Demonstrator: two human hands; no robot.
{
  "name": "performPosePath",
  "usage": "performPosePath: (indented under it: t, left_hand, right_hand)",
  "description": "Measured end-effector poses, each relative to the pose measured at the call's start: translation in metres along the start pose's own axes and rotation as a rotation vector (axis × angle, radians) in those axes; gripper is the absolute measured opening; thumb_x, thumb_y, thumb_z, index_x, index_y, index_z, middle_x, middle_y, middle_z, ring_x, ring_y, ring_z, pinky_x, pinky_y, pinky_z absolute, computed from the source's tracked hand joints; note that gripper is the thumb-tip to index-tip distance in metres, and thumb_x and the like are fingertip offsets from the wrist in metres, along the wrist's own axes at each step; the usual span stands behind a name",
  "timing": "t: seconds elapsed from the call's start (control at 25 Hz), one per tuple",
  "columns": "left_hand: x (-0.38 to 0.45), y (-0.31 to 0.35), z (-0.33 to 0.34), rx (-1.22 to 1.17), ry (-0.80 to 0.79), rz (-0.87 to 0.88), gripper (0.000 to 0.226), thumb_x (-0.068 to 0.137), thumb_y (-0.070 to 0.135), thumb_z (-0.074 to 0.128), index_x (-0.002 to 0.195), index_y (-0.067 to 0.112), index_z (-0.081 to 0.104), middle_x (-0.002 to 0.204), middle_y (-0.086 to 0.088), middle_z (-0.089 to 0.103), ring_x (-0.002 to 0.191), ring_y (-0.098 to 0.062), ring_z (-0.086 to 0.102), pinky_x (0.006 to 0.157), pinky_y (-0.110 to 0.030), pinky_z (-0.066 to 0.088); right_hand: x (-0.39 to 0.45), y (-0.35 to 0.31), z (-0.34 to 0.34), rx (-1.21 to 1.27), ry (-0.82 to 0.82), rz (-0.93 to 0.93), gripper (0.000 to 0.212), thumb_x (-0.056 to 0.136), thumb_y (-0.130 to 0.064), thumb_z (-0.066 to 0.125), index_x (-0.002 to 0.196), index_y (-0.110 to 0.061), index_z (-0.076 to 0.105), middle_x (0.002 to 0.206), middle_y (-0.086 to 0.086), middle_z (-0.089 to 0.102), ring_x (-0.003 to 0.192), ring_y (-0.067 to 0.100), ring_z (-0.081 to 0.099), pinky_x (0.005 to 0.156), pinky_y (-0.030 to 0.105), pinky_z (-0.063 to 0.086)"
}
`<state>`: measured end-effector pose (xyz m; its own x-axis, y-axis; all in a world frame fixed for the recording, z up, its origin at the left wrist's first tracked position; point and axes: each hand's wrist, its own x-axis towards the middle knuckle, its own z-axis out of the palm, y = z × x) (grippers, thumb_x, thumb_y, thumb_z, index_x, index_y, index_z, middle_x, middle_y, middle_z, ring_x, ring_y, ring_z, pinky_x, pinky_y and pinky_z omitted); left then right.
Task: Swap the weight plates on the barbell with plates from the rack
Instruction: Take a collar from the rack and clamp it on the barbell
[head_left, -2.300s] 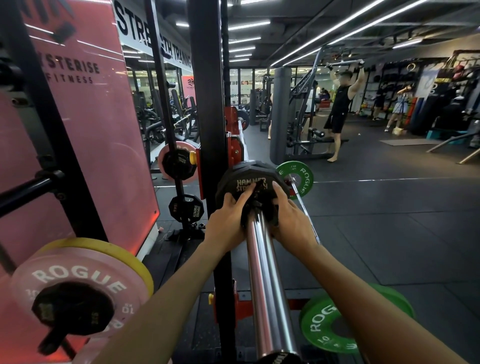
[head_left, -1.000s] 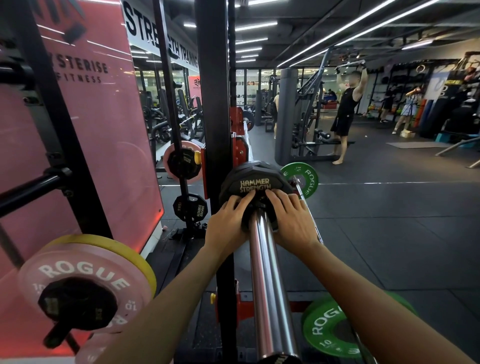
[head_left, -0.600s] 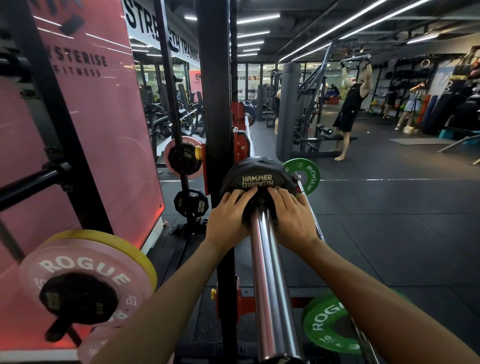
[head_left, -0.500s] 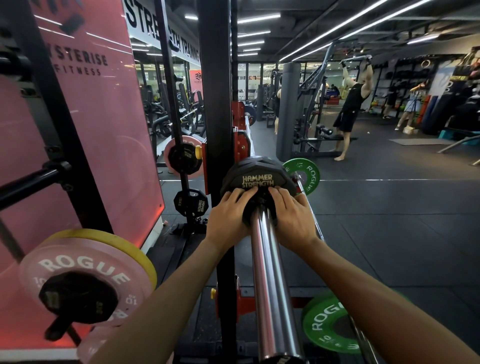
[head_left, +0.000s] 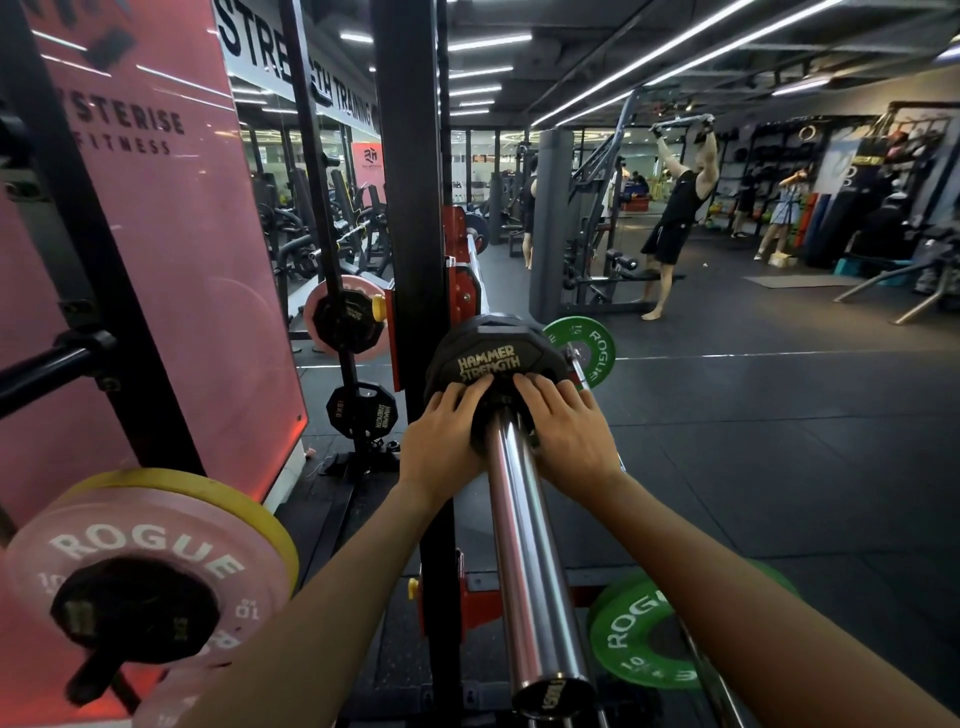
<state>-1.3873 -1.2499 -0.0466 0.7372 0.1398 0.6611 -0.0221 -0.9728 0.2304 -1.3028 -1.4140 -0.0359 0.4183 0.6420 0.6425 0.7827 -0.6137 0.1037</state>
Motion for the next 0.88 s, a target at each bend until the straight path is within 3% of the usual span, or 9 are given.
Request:
performPosePath:
  t: [0.12, 0.24, 0.36, 0.56, 0.68, 0.88]
  left_hand:
    - [-0.005, 0.001, -0.007, -0.031, -0.021, 0.015, 0.071, 0.083, 0.042, 0.063, 0.147, 0.019, 0.041, 0.132, -0.006, 0.051, 0.117, -0.03, 0.055, 0.077, -0.045, 0.057]
    - [-0.012, 0.002, -0.013, -0.078, -0.019, 0.029, 0.078, 0.077, 0.058, 0.047, 0.145, 0.021, 0.041, 0.131, -0.002, 0.049, 0.116, -0.026, 0.054, 0.076, -0.043, 0.056]
    - [-0.023, 0.0, -0.014, -0.095, -0.004, 0.072, 0.081, 0.073, 0.061, 0.056, 0.143, 0.023, 0.043, 0.126, 0.001, 0.05, 0.113, -0.023, 0.056, 0.069, -0.039, 0.058]
    - [-0.045, 0.0, -0.019, -0.154, -0.048, 0.131, 0.09, 0.068, 0.056, 0.077, 0.144, 0.026, 0.04, 0.123, 0.004, 0.046, 0.11, -0.02, 0.052, 0.062, -0.042, 0.058]
    - [-0.063, 0.008, -0.033, -0.139, -0.076, 0.16, 0.091, 0.069, 0.064, 0.07, 0.144, 0.025, 0.04, 0.123, 0.004, 0.046, 0.108, -0.019, 0.052, 0.063, -0.039, 0.058]
    - [-0.092, 0.025, -0.065, -0.133, -0.06, 0.178, 0.091, 0.066, 0.072, 0.058, 0.144, 0.03, 0.037, 0.123, 0.007, 0.044, 0.108, -0.015, 0.05, 0.062, -0.037, 0.058]
  right_hand:
    - [-0.005, -0.002, -0.008, 0.017, -0.054, 0.025, 0.088, 0.072, -0.042, 0.07, 0.147, -0.011, 0.036, 0.138, 0.009, 0.048, 0.11, 0.03, 0.05, 0.087, 0.043, 0.047]
    - [-0.017, -0.011, -0.02, 0.046, -0.077, 0.111, 0.085, 0.076, -0.052, 0.045, 0.149, -0.013, 0.031, 0.143, 0.01, 0.042, 0.119, 0.031, 0.046, 0.091, 0.044, 0.046]
    - [-0.03, -0.021, -0.033, 0.058, -0.09, 0.176, 0.085, 0.078, -0.054, 0.047, 0.151, -0.016, 0.025, 0.146, 0.009, 0.039, 0.124, 0.029, 0.042, 0.096, 0.043, 0.044]
    - [-0.057, -0.04, -0.058, 0.032, -0.088, 0.249, 0.082, 0.081, -0.041, 0.062, 0.151, -0.019, 0.026, 0.144, 0.006, 0.04, 0.123, 0.026, 0.042, 0.095, 0.041, 0.045]
    - [-0.075, -0.053, -0.075, 0.014, -0.112, 0.283, 0.084, 0.079, -0.017, 0.066, 0.152, -0.02, 0.025, 0.144, 0.004, 0.04, 0.119, 0.025, 0.043, 0.09, 0.041, 0.048]
    - [-0.105, -0.079, -0.104, -0.044, -0.106, 0.323, 0.086, 0.08, -0.007, 0.067, 0.152, -0.024, 0.023, 0.143, 0.002, 0.04, 0.118, 0.024, 0.044, 0.083, 0.038, 0.05]
